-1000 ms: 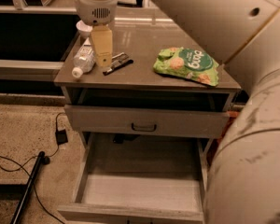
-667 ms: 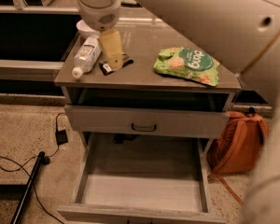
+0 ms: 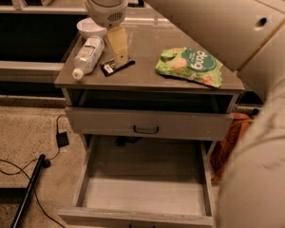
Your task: Place blue plastic bottle into middle drawer
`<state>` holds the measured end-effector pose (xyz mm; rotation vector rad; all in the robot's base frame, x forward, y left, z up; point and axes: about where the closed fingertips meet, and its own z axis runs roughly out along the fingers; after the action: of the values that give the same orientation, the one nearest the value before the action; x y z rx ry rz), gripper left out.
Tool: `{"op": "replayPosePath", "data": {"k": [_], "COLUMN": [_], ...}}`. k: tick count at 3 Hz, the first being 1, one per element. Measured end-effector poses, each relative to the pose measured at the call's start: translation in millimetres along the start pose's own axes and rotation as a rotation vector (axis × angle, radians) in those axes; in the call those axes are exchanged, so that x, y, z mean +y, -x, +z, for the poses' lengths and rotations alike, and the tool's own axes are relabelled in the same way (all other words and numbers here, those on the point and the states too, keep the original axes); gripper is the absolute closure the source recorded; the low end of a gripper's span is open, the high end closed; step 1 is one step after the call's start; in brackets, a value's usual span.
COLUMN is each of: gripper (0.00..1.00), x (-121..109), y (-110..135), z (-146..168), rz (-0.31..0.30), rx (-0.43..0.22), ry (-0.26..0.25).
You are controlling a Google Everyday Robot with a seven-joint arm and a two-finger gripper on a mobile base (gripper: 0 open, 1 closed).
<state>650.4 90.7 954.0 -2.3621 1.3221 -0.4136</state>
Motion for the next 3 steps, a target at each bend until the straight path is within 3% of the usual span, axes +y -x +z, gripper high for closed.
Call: {"op": "replayPosePath", "data": {"k": [1,2,3], "gripper": [0.0,0.0,0.0], "x": [-21,-40,-50], "y": [-1,-9,-20], "z": [40,79,105], "rz": [-0.117,-0.264,-0.439], "rx": [-0.076,-0.081,-0.042], "ry": [0.067,0.109,0.122]}}
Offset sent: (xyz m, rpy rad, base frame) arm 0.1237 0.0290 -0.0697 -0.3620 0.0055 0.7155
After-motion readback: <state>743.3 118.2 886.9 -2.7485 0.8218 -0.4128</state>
